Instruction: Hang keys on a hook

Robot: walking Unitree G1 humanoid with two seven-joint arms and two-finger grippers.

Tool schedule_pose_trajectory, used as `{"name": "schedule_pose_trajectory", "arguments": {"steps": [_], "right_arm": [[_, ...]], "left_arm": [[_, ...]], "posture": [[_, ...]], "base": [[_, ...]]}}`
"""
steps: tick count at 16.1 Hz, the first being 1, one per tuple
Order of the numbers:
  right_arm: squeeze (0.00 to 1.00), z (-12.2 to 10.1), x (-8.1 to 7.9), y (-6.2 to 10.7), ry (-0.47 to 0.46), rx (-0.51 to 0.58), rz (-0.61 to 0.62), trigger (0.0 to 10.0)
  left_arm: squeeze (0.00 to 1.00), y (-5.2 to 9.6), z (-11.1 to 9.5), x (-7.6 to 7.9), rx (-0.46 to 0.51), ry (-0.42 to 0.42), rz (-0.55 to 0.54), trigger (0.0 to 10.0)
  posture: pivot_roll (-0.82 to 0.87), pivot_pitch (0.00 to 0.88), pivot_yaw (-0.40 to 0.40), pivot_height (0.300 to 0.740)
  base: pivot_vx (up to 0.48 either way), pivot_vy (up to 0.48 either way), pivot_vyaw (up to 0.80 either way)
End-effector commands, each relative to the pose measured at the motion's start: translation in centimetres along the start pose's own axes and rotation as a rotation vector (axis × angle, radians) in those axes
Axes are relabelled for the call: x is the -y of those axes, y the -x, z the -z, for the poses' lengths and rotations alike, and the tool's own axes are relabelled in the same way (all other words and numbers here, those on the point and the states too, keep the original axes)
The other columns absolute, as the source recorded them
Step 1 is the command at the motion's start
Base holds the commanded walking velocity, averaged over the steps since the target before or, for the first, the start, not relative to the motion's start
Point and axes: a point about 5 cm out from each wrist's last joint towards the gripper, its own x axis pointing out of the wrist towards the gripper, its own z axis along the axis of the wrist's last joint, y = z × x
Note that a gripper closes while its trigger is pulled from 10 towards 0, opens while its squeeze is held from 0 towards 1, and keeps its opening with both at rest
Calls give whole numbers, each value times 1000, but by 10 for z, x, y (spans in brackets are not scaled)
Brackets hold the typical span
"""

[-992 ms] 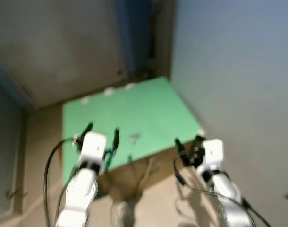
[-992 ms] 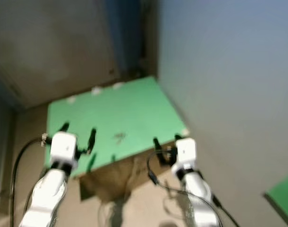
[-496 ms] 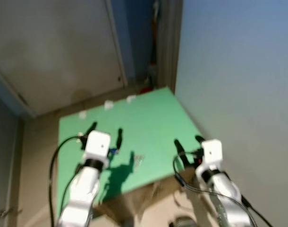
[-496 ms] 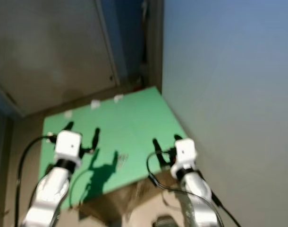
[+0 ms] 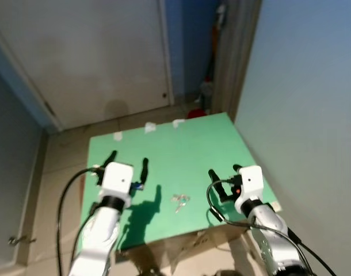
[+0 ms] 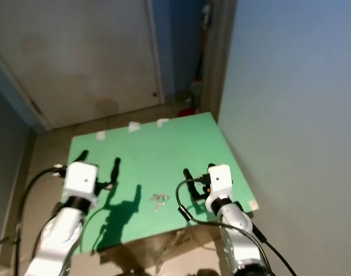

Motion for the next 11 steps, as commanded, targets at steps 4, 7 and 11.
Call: {"name": "schedule_pose_trajectory", "arguments": {"steps": [4,7,11], "right_arm": [[0,30,-19,2,-69,-128,-22,10000],[0,35,-29,-4,-143,-135,-35,10000],[0,19,-43,-27,-236,-95,-92,10000]], "left_arm": [[0,21,-17,-19,13,-50,-32,10000],[0,35,-36,-31,30,-92,-60,10000],[0,60,-46,-28,2,-109,-85,10000]], "posture": [[23,198,116,740],[116,260,127,740],[201,288,92,740]], "base": [[0,0,0],[0,0,0],[0,0,0]]}}
